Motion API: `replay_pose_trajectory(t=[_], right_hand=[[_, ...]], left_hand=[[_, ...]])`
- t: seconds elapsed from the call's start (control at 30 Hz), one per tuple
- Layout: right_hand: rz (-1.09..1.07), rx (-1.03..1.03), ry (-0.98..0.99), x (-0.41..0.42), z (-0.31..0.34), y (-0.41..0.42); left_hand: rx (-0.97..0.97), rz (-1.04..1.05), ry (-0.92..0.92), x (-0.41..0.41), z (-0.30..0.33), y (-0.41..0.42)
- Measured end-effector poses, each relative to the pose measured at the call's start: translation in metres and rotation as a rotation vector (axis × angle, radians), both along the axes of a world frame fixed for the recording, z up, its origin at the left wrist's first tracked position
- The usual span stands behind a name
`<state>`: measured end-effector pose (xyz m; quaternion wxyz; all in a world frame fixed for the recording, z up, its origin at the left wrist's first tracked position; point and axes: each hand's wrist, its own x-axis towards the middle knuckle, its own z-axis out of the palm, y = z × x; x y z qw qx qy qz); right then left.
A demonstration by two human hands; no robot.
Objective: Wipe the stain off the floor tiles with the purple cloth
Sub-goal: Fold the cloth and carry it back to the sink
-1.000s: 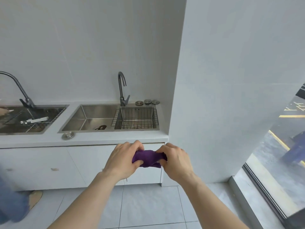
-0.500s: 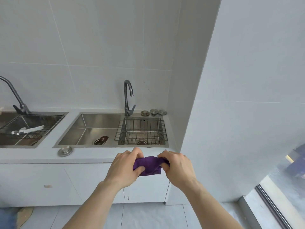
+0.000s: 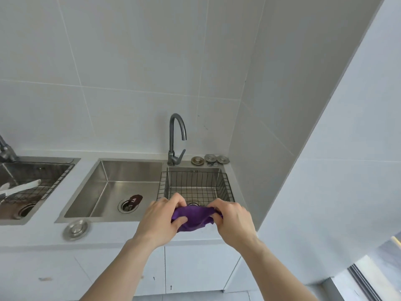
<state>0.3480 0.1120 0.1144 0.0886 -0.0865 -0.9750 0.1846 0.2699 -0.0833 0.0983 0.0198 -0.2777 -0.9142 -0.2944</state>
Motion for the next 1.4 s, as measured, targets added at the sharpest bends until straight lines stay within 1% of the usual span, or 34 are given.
replay_pose_trajectory(t=[0.17,0.37,0.6,0.83,0.9,1.0,1.1,1.2,1.27,1.33,1.4], right_hand=[[-0.001,-0.002,-0.041,-0.053,-0.016,0.008],[-0.002,-0.041,-0.064,-0.138,-0.049,0.033],[0.01,-0.078,-0.128,-0.245,-0.098,0.081],[-0.031,-0.082,-0.228,-0.321,-0.142,0.132],[-0.032,-0.049,-0.304,-0.332,-0.16,0.143],[0.003,0.013,-0.438,-0.337,-0.188,0.15],[0.075,0.013,-0.607,-0.336,-0.213,0.149],[0.144,-0.026,-0.733,-0.334,-0.232,0.145],[0.154,-0.052,-0.781,-0.334,-0.242,0.144],[0.156,-0.066,-0.815,-0.337,-0.249,0.145],[0.154,-0.067,-0.812,-0.34,-0.251,0.146]], left_hand=[[-0.038,0.028,-0.015,-0.051,-0.019,0.008],[-0.115,0.116,-0.026,-0.132,-0.04,0.029],[-0.187,0.142,-0.092,-0.235,-0.085,0.07],[-0.275,0.17,-0.14,-0.313,-0.143,0.098],[-0.307,0.169,-0.17,-0.326,-0.162,0.103],[-0.395,0.144,-0.263,-0.331,-0.185,0.111],[-0.511,0.045,-0.358,-0.33,-0.204,0.119],[-0.619,-0.052,-0.439,-0.327,-0.218,0.127],[-0.672,-0.086,-0.508,-0.325,-0.229,0.131],[-0.673,-0.096,-0.572,-0.324,-0.236,0.132],[-0.653,-0.091,-0.571,-0.324,-0.24,0.132]])
